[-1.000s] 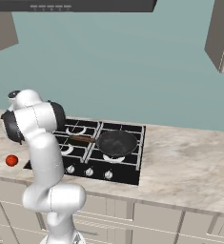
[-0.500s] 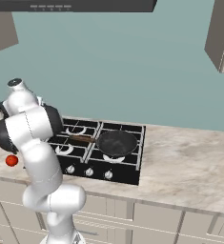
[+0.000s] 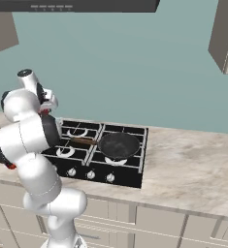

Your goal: Place the pan on the front right burner on the stove. Then place the tomato and the onion in the pan and turn on the front right burner.

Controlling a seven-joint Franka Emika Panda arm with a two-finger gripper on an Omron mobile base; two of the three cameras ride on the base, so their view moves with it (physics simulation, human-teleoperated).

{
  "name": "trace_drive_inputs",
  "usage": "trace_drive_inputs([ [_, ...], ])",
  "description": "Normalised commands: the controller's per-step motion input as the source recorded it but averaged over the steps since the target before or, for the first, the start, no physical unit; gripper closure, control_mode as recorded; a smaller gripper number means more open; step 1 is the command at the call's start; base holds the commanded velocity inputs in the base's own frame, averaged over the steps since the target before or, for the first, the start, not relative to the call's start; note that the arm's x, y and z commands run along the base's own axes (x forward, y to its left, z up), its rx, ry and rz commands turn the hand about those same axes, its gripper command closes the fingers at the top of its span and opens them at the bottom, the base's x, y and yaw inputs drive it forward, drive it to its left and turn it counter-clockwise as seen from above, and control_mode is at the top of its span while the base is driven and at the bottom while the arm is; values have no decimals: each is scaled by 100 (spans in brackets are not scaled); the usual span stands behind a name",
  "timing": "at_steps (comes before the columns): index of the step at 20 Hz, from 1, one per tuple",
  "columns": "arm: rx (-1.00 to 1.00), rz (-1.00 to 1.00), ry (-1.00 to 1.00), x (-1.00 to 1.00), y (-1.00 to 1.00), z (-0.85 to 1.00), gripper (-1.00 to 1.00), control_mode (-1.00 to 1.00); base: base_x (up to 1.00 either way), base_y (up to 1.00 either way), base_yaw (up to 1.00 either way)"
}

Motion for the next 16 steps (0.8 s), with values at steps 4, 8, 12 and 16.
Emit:
trace_drive_inputs([
  [4, 0, 0, 0, 0, -72, 7, 100, -100, 0, 0, 0],
  [8, 0, 0, 0, 0, -81, 0, 100, -100, 0, 0, 0],
  [12, 0, 0, 0, 0, -81, 0, 100, -100, 0, 0, 0],
  [16, 0, 0, 0, 0, -75, 0, 100, -100, 0, 0, 0],
])
